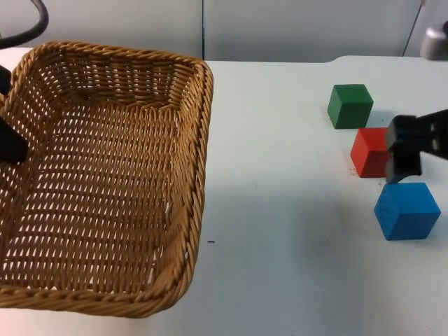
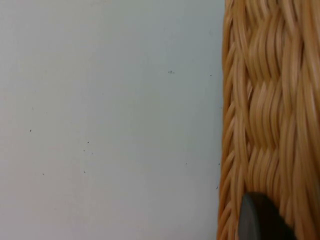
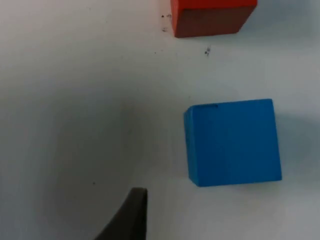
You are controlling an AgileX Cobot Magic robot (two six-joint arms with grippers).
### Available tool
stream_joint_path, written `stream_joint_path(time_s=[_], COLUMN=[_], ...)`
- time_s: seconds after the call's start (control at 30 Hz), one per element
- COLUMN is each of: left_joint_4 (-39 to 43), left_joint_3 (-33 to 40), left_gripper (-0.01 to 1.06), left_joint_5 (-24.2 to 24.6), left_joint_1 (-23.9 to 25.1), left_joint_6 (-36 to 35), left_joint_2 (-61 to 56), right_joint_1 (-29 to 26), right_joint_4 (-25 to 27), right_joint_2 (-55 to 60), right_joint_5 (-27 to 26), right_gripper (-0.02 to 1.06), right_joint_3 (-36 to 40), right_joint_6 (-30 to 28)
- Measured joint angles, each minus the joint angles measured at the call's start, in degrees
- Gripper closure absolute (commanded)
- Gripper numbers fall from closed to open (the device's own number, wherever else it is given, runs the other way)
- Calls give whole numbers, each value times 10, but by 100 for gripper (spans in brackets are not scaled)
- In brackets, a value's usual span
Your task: Pick up the basket with the left hand and place the blue cube into the basket with the right hand.
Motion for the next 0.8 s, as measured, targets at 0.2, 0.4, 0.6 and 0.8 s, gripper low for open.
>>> stream_joint_path(time_s=[0.2,0.4,0.6,0.8], left_joint_4=[0,0,0,0], left_joint_3=[0,0,0,0], left_gripper=[105,105,105,105], left_joint_5=[0,0,0,-1], left_joint_1=[0,0,0,0], left_joint_6=[1,4,5,5], left_joint_2=[0,0,0,0], right_joint_1=[-23,-49,-51,-51], right_joint_4=[-7,-13,-15,-20], right_joint_2=[48,75,102,150], right_joint_5=[-25,-85,-109,-118], right_gripper=[3,3,5,5], right_joint_3=[0,0,-10,-27], right_joint_6=[6,8,15,21])
